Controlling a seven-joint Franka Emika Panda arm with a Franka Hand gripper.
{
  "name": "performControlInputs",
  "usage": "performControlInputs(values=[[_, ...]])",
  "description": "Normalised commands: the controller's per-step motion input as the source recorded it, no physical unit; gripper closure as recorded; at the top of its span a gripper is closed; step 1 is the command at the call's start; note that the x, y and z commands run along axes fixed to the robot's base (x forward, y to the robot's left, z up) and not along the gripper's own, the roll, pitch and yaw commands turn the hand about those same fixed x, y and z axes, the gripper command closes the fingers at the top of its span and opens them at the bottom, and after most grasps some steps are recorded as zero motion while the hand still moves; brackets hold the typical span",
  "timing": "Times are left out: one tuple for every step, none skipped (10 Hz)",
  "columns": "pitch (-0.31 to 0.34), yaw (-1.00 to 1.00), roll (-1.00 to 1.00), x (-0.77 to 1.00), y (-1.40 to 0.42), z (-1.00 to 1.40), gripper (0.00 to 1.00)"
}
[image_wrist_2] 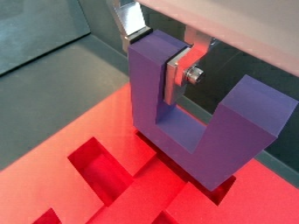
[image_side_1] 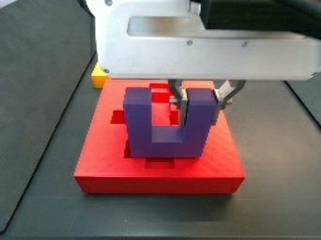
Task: Pick up the purple object. Move up. Move to above the board. Insert the purple object.
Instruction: Insert the purple object.
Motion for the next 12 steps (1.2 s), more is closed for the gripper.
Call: performControlInputs(values=[[0.0,0.0,-0.02,-0.11,0.0,-0.15,1.0],[-0.027,0.0,-0.1,-0.17,0.01,-0.09,1.0],[-0.043,0.0,-0.12,-0.19,0.05,-0.09,1.0],[-0.051,0.0,-0.12,-0.21,0.09,-0.1,1.0],[-0.043,0.0,-0.07,-0.14,0.12,-0.12,1.0],[-0.027,0.0,-0.04,-0.05,0.04,-0.17,1.0],[-0.019,0.0,0.0,0.0,0.0,-0.23,1.0],[-0.036,0.01,0.0,0.05,-0.07,-0.37,1.0],[-0.066,0.0,0.02,0.06,-0.09,-0.48,1.0],[-0.051,0.01,0.04,0.11,-0.06,-0.51,1.0],[-0.051,0.01,0.06,0.1,-0.05,-0.5,1.0],[-0.021,0.0,0.1,0.15,-0.07,-0.46,1.0]])
